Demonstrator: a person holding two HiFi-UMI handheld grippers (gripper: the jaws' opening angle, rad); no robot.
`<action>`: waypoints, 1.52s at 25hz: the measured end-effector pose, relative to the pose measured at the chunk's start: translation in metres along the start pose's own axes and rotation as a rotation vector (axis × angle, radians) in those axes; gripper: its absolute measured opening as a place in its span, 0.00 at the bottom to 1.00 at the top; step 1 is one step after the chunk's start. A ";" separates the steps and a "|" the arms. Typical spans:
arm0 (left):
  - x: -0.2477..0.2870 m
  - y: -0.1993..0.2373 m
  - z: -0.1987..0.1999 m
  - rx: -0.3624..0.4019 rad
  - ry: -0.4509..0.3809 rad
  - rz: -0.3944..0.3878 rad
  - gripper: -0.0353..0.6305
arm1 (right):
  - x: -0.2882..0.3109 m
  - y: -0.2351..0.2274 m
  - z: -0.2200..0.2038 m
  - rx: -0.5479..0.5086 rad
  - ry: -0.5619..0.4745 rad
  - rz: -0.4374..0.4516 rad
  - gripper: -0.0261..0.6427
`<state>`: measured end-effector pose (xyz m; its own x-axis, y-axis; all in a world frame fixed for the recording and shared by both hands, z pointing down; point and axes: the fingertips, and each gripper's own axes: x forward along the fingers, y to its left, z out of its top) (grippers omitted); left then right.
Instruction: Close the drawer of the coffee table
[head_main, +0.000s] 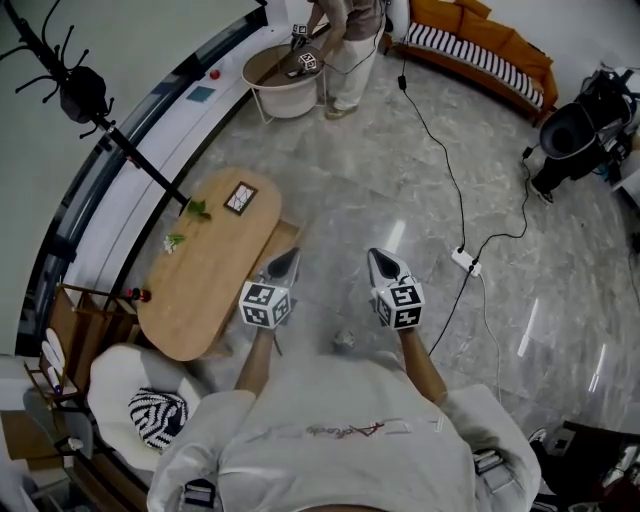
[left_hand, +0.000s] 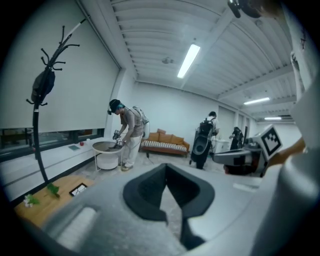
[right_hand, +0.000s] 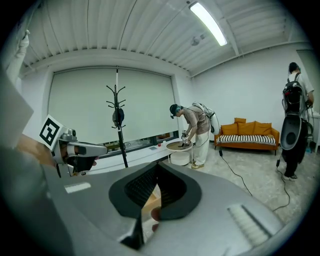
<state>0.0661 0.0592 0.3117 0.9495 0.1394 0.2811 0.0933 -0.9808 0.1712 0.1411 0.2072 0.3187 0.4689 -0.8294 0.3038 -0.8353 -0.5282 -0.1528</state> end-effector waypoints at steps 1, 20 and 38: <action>0.008 0.004 0.002 -0.003 0.000 0.005 0.05 | 0.007 -0.006 0.003 -0.002 0.001 0.005 0.05; 0.093 0.030 0.002 -0.028 0.025 0.031 0.05 | 0.067 -0.065 0.011 -0.022 0.031 0.055 0.05; 0.137 0.082 0.000 -0.063 0.047 0.018 0.05 | 0.130 -0.084 0.011 -0.008 0.068 0.038 0.05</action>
<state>0.2040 -0.0023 0.3645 0.9356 0.1297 0.3283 0.0562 -0.9729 0.2241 0.2752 0.1413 0.3604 0.4160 -0.8346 0.3612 -0.8547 -0.4944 -0.1579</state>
